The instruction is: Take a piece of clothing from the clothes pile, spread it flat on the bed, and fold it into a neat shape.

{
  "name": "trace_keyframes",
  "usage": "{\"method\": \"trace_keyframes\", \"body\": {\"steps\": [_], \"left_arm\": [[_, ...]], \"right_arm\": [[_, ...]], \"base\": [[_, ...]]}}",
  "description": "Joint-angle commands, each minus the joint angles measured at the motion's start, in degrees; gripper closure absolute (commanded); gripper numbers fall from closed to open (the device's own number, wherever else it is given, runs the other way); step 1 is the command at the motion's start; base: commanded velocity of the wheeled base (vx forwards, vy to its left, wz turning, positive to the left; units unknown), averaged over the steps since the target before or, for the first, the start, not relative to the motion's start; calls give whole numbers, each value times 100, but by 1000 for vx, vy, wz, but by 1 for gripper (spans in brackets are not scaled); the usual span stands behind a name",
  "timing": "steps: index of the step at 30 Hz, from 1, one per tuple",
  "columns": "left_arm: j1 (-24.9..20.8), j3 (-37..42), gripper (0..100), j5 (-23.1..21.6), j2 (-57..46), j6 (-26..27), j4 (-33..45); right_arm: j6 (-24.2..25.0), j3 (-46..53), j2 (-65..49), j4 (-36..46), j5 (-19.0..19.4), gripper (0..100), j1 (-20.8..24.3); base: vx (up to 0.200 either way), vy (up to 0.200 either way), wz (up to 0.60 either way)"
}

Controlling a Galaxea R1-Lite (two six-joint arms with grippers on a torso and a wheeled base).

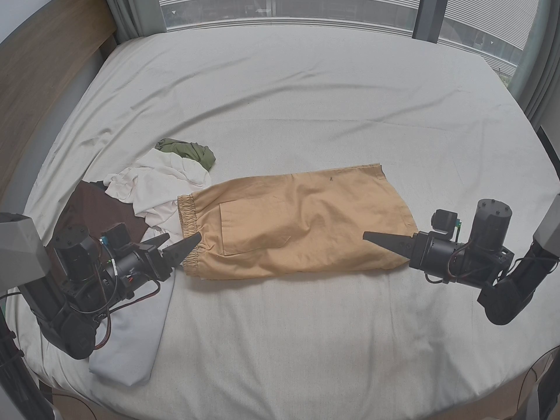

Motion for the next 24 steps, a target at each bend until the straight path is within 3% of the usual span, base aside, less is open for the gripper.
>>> {"method": "trace_keyframes", "body": {"steps": [1, 15, 24], "left_arm": [[-16, 143, 0, 2, 116, 219, -1], [2, 161, 0, -16, 247, 281, -10], [28, 126, 0, -16, 335, 263, -10]], "right_arm": [[-2, -5, 454, -35, 1, 0, 26], [-2, -75, 1095, -35, -25, 0, 79], [7, -480, 1596, -44, -474, 0, 220]], "base": [[0, 0, 0], [0, 0, 0], [0, 0, 0]]}}
